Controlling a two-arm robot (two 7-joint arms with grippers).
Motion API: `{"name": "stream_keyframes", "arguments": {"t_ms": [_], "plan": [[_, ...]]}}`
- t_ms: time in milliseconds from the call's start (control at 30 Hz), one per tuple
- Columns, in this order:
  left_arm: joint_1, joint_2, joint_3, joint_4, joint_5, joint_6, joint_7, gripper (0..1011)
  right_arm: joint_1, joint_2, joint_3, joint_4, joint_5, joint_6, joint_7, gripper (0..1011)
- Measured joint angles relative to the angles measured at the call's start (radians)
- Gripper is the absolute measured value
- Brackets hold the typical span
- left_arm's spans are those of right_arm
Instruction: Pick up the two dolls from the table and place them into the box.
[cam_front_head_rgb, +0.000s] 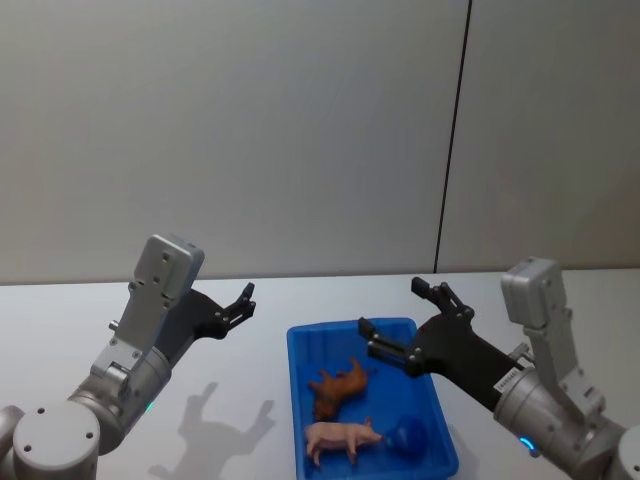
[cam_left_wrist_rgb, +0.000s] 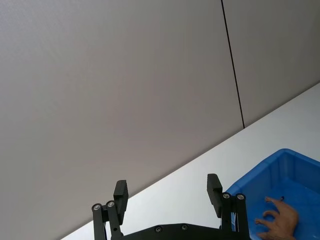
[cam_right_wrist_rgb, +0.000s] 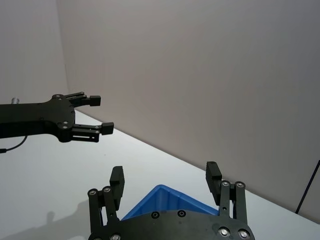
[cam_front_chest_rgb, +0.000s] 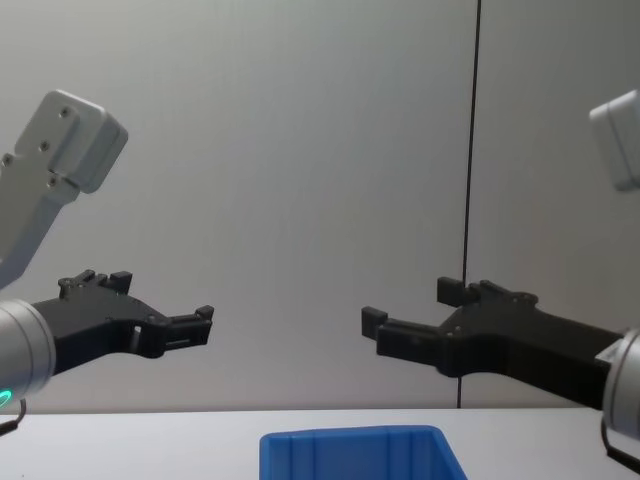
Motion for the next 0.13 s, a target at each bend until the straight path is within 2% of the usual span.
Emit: {"name": "stream_keyframes", "arguments": {"t_ms": [133], "plan": [[0.000, 0.000, 0.000, 0.000, 0.000, 0.000, 0.000, 1001, -0.005, 0.004, 0.002, -0.009, 0.005, -0.001, -0.009, 1001]]}}
